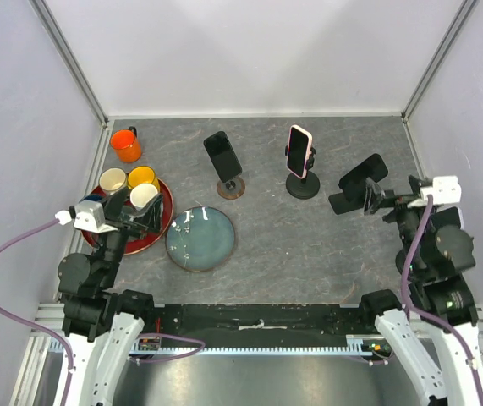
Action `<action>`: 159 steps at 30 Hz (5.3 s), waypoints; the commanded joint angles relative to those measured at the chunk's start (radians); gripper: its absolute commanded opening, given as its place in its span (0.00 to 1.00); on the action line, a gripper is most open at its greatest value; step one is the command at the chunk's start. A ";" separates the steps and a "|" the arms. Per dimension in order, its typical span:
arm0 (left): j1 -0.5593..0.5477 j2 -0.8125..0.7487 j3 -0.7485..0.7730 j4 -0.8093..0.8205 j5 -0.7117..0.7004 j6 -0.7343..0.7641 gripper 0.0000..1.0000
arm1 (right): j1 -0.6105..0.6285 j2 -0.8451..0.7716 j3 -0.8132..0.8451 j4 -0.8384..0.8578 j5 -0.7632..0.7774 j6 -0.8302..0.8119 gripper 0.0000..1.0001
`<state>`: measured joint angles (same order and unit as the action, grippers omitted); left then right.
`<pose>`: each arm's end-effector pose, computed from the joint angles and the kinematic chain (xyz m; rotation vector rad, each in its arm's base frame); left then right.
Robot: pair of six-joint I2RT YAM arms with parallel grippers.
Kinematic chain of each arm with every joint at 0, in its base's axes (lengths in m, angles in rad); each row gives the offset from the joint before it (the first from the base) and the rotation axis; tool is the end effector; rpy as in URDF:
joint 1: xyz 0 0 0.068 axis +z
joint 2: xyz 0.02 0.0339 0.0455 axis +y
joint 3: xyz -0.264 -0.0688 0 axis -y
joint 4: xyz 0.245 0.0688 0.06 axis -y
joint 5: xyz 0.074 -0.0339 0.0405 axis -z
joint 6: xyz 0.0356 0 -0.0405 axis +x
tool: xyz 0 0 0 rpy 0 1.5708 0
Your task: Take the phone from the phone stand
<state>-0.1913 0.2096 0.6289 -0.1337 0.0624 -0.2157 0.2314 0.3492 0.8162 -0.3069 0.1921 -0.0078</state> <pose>0.0646 -0.0148 0.3538 0.0382 1.2950 -0.3890 0.0709 0.0097 0.3851 -0.0098 1.4138 0.0496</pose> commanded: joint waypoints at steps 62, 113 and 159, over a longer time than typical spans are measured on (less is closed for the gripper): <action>-0.458 -0.165 -0.026 -0.034 -0.240 0.091 0.97 | -0.719 0.640 0.270 -0.595 0.152 0.491 0.91; -0.367 -0.018 -0.028 -0.035 -0.191 0.088 0.96 | 0.016 0.392 0.060 0.052 -0.276 0.608 0.00; -0.347 0.205 0.035 -0.136 -0.188 0.078 0.98 | 0.753 0.723 -0.095 0.496 0.497 0.724 0.55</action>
<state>-0.5446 0.4061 0.6273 -0.2672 -0.1211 -0.1577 0.9798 1.1027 0.6743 0.2352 0.6231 0.6800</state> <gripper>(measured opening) 0.980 0.507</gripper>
